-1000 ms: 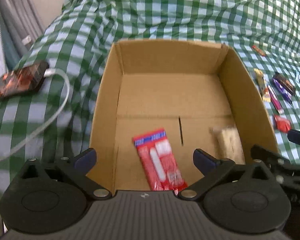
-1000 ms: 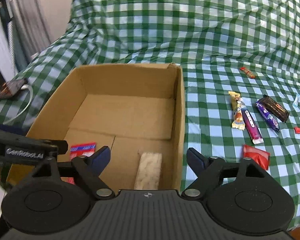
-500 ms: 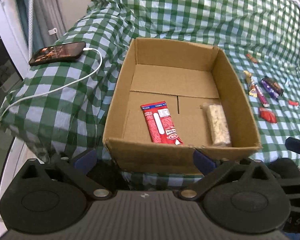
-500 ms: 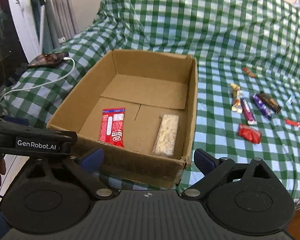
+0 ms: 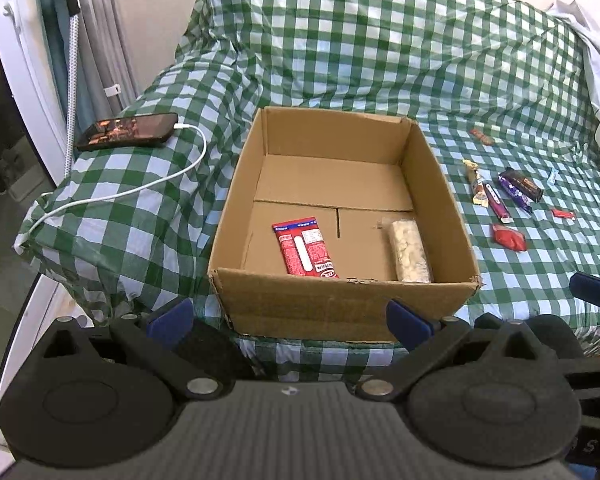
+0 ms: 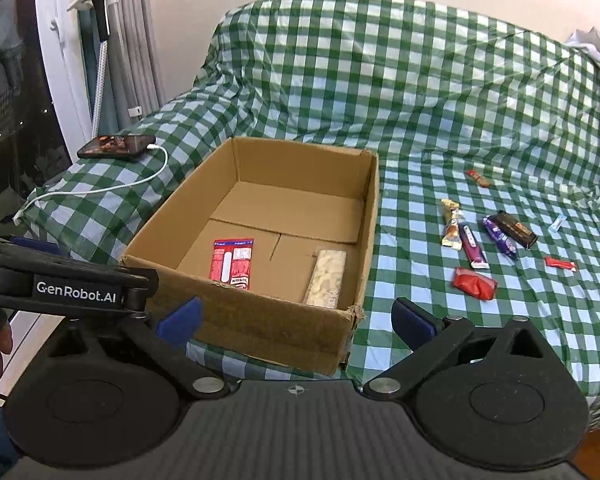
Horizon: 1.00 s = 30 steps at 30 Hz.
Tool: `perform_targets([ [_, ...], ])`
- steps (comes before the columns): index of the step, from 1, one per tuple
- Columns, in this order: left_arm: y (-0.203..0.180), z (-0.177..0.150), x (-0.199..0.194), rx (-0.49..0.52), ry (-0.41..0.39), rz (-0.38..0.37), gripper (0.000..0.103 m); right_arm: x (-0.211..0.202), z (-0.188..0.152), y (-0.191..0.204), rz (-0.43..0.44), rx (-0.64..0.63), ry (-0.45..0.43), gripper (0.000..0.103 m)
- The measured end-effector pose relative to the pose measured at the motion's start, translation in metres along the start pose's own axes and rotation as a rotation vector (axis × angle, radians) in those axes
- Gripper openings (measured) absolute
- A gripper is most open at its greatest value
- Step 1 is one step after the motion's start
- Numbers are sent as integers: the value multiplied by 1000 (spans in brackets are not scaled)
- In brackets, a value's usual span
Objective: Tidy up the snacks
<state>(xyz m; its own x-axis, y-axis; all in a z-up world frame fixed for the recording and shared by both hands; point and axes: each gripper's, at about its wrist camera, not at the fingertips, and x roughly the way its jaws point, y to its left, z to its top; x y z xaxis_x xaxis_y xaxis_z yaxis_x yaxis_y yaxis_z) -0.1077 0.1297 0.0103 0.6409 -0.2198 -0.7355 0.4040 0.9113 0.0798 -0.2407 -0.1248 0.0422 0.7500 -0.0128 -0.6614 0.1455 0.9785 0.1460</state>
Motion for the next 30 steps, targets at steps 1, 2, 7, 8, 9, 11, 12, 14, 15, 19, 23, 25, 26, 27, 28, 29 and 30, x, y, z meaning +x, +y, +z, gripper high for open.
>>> perform_targets([
  [1,0,0,-2,0,-4,1,103,-3,-1,-1,-2,4,-5,101],
  [2,-1,-1,-4,-1,-9,3,103,-5,-2,-2,-4,8,-8,101],
  [7,1,-3,-11,-6,-20,8,103,-12,-5,-6,-15,33,-18,101],
  [8,1,-4,-12,-6,-21,9,103,-13,-5,-7,-16,37,-21,101],
  [9,1,-4,-12,-4,-20,10,103,-14,-5,-8,-17,42,-23,101],
  [11,2,-6,-14,-1,-20,10,103,-15,-6,-8,-20,49,-26,101],
  [12,2,-6,-14,0,-20,10,103,-16,-6,-9,-20,51,-27,101],
  [14,2,-6,-15,0,-22,11,103,-17,-6,-8,-20,51,-27,101],
  [15,2,-6,-15,1,-23,11,103,-17,-6,-8,-20,50,-28,101],
  [19,3,-6,-16,2,-21,10,103,-19,-5,-6,-20,43,-32,101],
  [23,3,-7,-16,2,-19,10,103,-19,-5,-5,-21,43,-32,101],
  [25,3,-6,-15,2,-18,10,103,-18,-5,-5,-20,43,-32,101],
  [26,2,-7,-15,3,-18,11,103,-18,-5,-5,-20,43,-31,101],
  [27,2,-7,-15,3,-18,11,103,-18,-5,-5,-20,44,-30,101],
  [28,3,-7,-15,3,-17,11,103,-18,-5,-5,-20,44,-30,101],
  [29,2,-7,-15,4,-16,11,103,-18,-5,-4,-20,44,-29,101],
  [30,3,-8,-14,4,-14,11,103,-18,-5,-4,-20,45,-28,101],
])
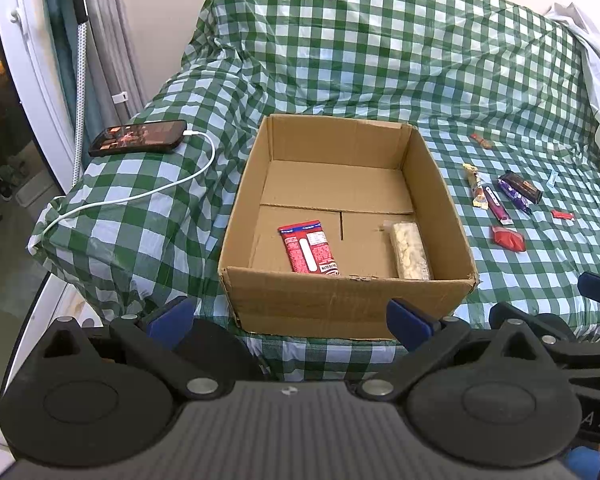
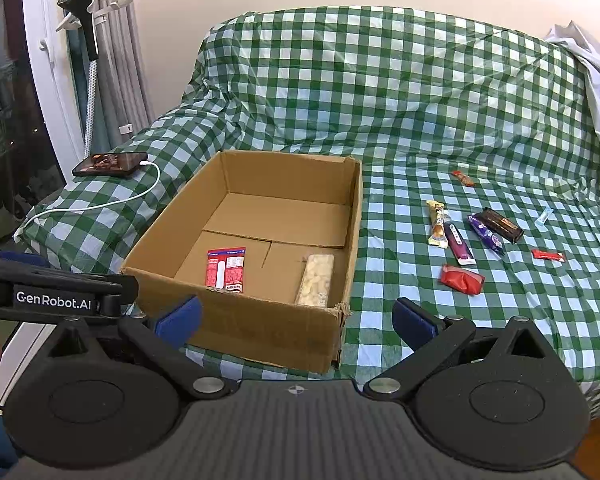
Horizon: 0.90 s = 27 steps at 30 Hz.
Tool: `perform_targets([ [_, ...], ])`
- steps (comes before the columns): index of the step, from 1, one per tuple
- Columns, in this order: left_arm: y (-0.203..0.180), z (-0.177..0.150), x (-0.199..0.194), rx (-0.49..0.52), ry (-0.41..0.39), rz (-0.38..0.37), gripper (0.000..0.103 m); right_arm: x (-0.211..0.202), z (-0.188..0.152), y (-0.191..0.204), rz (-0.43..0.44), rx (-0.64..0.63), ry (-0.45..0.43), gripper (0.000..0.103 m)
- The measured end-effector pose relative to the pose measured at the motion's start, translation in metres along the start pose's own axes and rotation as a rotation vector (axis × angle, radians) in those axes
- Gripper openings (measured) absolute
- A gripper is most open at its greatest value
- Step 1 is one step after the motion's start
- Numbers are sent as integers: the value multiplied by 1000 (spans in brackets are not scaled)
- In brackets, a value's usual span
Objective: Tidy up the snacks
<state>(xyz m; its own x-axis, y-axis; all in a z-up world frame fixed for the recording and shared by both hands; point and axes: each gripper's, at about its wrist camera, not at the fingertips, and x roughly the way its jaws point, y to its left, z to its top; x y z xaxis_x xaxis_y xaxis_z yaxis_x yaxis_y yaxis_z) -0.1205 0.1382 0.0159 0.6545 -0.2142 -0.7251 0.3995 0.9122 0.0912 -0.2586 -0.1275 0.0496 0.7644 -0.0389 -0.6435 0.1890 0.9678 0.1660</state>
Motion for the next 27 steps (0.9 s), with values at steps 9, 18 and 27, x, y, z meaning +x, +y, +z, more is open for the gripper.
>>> perform_targets([
  [9,0,1,3,7,13,2,103,3,-1,0,2,6,11,101],
  [18,0,1,6,10,24,2,103,5,-2,0,2,9,18,102],
  [27,-1,0,10,11,34,2,103,7,-3,-1,2,12,24,102],
])
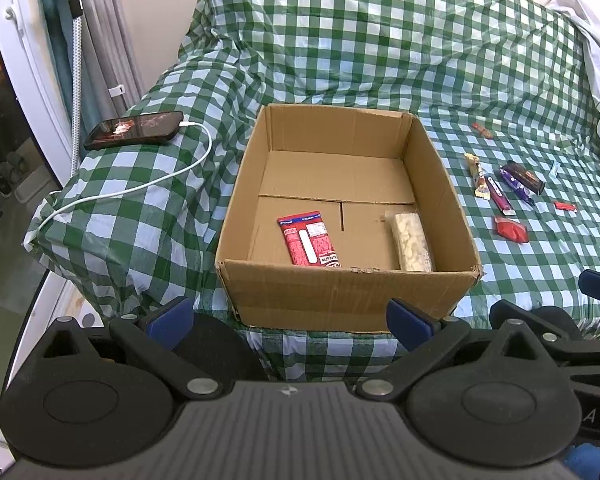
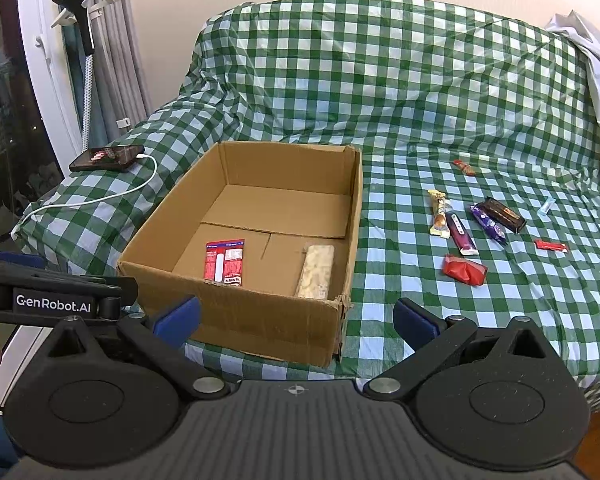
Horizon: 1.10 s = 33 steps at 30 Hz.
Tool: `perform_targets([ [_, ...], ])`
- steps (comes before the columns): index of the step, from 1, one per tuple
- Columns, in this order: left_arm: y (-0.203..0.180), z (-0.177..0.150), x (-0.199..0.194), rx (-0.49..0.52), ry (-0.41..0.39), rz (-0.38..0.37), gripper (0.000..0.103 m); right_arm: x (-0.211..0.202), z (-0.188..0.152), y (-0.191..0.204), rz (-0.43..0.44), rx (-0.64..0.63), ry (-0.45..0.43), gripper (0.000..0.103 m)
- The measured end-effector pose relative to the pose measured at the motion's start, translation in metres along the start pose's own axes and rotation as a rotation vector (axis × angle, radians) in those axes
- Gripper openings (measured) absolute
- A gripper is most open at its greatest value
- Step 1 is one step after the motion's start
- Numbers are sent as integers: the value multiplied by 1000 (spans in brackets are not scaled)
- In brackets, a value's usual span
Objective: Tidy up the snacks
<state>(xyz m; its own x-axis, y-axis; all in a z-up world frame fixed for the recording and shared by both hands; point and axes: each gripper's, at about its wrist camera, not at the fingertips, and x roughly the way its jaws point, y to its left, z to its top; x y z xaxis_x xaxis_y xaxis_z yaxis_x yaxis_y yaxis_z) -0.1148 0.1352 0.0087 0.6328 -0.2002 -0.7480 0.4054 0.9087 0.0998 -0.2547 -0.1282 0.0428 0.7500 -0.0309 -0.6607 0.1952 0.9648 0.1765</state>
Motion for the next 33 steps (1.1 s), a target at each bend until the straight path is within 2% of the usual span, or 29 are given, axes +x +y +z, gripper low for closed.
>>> perform_targets([
  [33,-16,6,26,65,64,26,103,28,-3,-18,15,53,72,102],
])
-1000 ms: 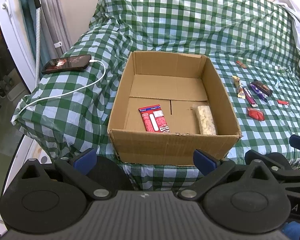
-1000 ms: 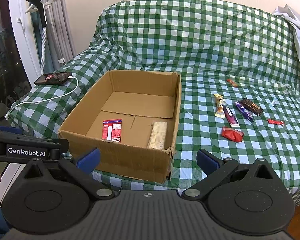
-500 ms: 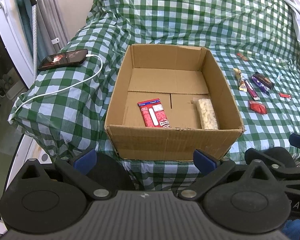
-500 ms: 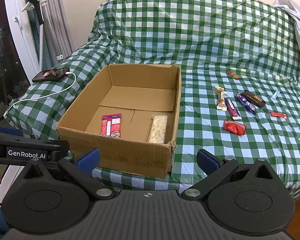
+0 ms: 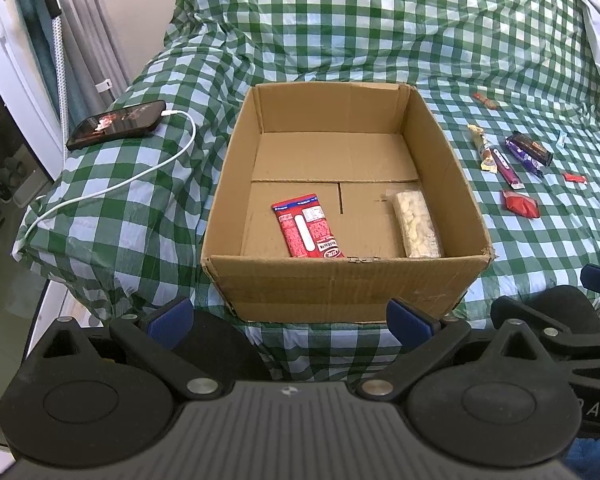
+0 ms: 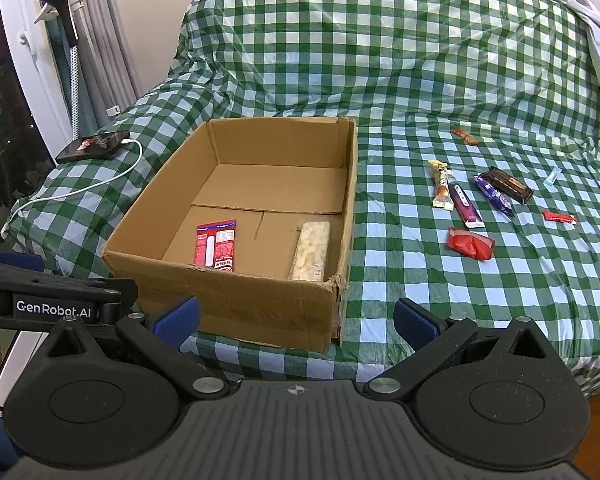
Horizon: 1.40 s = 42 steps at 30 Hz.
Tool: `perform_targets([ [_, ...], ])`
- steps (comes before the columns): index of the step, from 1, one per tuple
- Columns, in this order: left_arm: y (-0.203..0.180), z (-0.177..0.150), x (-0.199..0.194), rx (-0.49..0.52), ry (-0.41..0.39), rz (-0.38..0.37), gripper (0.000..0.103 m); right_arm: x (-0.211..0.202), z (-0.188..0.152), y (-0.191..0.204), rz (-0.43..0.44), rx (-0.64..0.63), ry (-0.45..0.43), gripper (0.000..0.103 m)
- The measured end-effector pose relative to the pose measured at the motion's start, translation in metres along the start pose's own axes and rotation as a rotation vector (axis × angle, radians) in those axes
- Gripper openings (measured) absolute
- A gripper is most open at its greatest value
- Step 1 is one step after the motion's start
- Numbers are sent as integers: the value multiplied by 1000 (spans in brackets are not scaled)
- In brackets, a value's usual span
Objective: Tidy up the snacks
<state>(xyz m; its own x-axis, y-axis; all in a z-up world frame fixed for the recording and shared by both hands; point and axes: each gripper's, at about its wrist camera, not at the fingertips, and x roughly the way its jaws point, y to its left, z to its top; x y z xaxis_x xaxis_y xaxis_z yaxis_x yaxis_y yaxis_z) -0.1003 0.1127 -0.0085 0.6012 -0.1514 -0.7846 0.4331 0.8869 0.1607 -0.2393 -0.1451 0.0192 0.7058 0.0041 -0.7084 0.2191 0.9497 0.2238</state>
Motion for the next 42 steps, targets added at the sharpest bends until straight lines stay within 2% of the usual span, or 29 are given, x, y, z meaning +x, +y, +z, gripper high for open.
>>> perform_targets([
  [16,-18,15,12,63,20,19,103,13,2,-18,7,55,16,102],
  [27,-54,41,22,130,36,-2,103,21,9,-56,-7,156,-2,102],
  [34,-95,82,32,174,18,-43,103,24,22,-111,-89,239,-50,102],
  [42,-174,158,63,205,-21,-140,103,38,45,-200,-245,273,-107,102],
])
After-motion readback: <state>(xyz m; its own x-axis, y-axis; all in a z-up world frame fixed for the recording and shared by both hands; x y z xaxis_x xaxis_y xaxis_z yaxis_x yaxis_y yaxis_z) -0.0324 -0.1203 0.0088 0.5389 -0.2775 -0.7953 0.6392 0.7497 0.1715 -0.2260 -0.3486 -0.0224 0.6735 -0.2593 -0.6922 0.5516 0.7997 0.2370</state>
